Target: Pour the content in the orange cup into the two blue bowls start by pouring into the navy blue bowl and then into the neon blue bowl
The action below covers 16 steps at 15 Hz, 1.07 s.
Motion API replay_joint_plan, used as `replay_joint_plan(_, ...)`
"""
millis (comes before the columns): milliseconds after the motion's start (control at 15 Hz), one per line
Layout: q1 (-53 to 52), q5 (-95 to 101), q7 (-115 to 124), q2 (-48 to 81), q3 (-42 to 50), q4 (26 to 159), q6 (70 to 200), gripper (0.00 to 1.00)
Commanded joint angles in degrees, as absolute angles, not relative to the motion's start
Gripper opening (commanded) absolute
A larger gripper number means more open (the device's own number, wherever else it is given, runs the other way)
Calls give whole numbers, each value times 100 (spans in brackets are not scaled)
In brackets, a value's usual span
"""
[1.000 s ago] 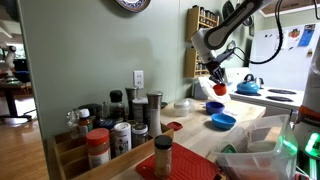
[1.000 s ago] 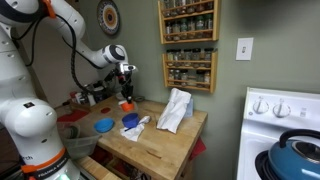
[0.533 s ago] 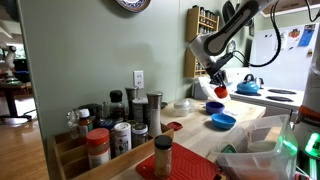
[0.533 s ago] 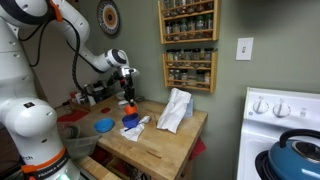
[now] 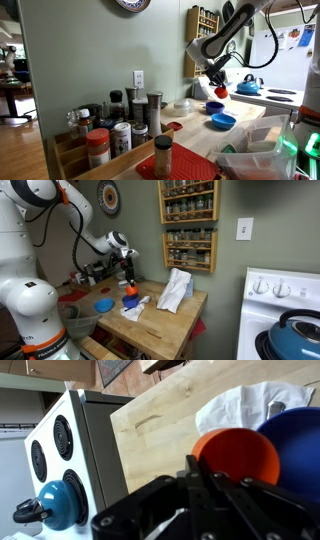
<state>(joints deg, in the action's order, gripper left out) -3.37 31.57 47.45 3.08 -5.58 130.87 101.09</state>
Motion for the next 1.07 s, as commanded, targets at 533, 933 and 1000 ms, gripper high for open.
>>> replay_joint_plan(533,-672,3767,5813,815,-535,12671,9314,1)
replay_joint_plan(933,-815,3951,6209,1015,-555,12572,9064,1)
replay_joint_plan(1000,-841,3989,6270,1050,-561,12553,9001,1)
